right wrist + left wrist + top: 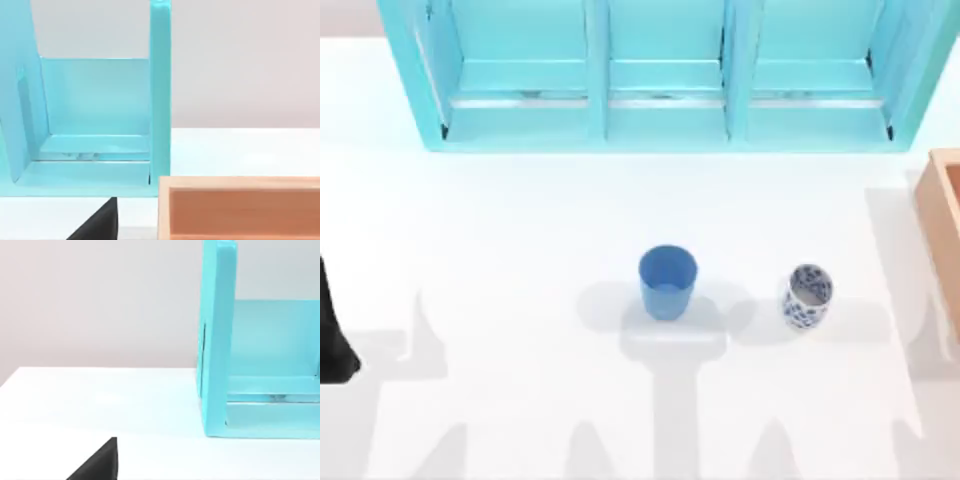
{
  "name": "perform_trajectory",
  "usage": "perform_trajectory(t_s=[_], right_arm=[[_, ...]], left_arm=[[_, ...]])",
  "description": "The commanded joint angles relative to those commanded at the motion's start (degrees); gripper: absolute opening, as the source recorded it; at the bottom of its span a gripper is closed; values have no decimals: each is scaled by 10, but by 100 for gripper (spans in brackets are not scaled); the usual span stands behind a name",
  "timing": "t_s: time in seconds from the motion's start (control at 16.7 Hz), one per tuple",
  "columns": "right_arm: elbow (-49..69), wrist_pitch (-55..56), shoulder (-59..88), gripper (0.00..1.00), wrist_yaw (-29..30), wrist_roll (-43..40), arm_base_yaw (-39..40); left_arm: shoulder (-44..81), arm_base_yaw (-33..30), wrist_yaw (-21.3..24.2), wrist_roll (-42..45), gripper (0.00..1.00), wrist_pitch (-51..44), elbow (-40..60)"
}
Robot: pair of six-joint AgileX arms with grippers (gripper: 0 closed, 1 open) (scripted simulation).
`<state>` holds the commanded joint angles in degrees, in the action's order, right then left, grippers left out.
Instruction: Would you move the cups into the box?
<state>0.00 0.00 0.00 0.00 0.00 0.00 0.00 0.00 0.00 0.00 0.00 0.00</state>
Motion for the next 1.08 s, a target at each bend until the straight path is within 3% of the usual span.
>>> perform_trajectory(t_s=[0.24, 0.48, 1.08], right_arm=[[17, -16, 18, 100, 0, 5, 5], [117, -104, 125, 100, 1, 34, 33], [569, -470, 678, 100, 4, 162, 152]], left_arm=[[0, 0, 0, 0, 100, 0, 0], [0, 0, 0, 0, 100, 0, 0], [0, 0, 0, 0, 100, 0, 0]])
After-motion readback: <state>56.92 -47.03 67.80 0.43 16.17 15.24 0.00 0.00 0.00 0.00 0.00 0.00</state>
